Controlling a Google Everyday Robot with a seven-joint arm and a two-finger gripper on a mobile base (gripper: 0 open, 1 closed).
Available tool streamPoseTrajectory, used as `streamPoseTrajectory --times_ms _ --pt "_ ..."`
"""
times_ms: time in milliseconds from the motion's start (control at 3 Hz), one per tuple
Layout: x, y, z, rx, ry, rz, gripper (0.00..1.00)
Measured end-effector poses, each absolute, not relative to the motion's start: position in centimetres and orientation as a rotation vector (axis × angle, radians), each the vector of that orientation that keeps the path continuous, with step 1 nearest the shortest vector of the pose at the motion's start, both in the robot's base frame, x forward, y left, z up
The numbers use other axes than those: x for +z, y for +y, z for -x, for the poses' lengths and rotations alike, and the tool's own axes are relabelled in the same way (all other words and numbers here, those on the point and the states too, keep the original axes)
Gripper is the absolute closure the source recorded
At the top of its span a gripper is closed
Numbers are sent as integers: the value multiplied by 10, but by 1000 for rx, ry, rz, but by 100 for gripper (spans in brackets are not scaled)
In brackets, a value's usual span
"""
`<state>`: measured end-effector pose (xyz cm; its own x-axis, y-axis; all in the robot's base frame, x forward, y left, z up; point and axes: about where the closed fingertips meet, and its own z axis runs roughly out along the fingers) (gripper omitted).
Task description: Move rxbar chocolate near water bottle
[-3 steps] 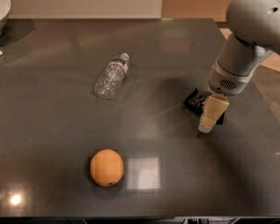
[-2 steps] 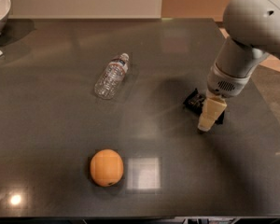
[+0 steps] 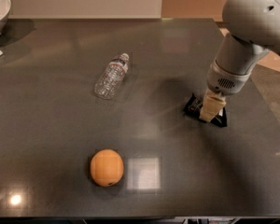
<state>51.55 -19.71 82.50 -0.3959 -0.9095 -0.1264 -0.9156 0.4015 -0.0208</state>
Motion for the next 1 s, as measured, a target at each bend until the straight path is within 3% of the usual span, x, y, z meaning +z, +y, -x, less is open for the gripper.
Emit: streamPoseTrajectory --times_ms 333,1000 --pt "827 -197 -516 78 2529 1656 99" --pt "840 -165 -547 81 2434 1734 100"
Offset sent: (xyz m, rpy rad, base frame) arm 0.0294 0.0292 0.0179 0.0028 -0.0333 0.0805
